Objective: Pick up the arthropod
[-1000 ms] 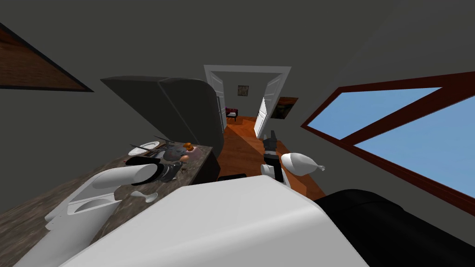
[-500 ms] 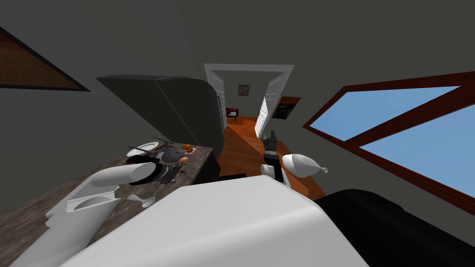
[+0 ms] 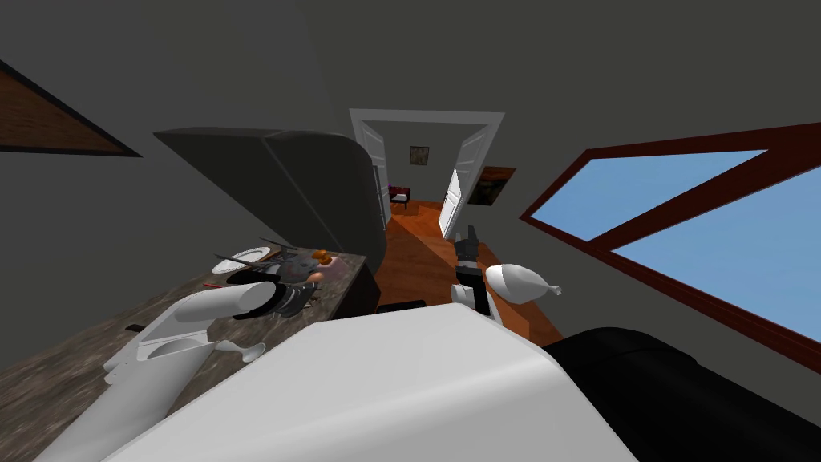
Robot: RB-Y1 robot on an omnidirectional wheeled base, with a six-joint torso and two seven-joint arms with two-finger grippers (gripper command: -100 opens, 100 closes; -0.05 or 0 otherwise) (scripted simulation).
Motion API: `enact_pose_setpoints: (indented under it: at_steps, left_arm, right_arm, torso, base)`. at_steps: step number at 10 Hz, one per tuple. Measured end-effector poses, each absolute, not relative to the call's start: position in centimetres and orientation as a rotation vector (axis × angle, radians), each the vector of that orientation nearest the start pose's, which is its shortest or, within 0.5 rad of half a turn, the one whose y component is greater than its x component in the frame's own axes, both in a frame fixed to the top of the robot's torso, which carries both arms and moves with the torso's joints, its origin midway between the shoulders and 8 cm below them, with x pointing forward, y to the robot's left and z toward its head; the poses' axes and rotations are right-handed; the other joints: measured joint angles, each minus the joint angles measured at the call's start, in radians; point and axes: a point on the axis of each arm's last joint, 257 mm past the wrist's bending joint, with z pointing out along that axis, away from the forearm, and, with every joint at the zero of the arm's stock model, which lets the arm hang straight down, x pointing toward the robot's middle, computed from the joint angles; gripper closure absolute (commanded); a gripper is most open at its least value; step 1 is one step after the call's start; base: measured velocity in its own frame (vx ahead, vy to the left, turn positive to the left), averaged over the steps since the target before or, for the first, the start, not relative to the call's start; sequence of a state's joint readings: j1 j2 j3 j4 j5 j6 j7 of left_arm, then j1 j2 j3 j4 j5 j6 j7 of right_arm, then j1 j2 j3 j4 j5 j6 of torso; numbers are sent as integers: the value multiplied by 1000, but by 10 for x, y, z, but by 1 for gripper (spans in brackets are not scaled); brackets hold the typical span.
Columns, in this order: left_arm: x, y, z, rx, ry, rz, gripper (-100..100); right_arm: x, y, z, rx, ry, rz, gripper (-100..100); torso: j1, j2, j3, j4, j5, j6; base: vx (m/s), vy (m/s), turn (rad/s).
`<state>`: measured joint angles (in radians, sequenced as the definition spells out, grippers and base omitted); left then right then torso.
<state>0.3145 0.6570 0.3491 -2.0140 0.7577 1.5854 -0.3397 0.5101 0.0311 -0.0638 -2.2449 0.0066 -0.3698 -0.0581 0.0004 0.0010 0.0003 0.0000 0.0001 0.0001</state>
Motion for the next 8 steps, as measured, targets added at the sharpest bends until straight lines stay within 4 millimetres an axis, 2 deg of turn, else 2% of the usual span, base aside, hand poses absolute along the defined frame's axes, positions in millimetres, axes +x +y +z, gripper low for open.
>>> enact_pose_setpoints:
  at_steps: [3, 4, 5, 7, 8]
  left_arm:
    - [261, 442, -333, -1788, 2320, -205, 100]
    - [261, 442, -333, -1789, 2320, -205, 0]
    - [261, 442, -333, -1789, 2320, -205, 100]
    - [258, 440, -322, -1777, 2329, -206, 100]
    - [258, 440, -321, -1778, 2331, -205, 0]
  right_arm:
    - [364, -312, -21, 838, 679, 1239, 0]
    - [364, -312, -21, 838, 679, 1239, 0]
    - [364, -312, -21, 838, 679, 1239, 0]
    - [364, -312, -21, 838, 679, 1239, 0]
    - [364, -312, -21, 838, 679, 1239, 0]
  torso:
    - [0, -1, -1, -1, 0, 0]
    - [0, -1, -1, 0, 0, 0]
    - [0, -1, -1, 0, 0, 0]
    - [-1, -1, -1, 0, 0, -1]
    - [0, -1, -1, -1, 0, 0]
  base:
    - [0, 0, 0]
    - [0, 0, 0]
    - [11, -1, 77]
    - [14, -2, 48]
    - [0, 0, 0]
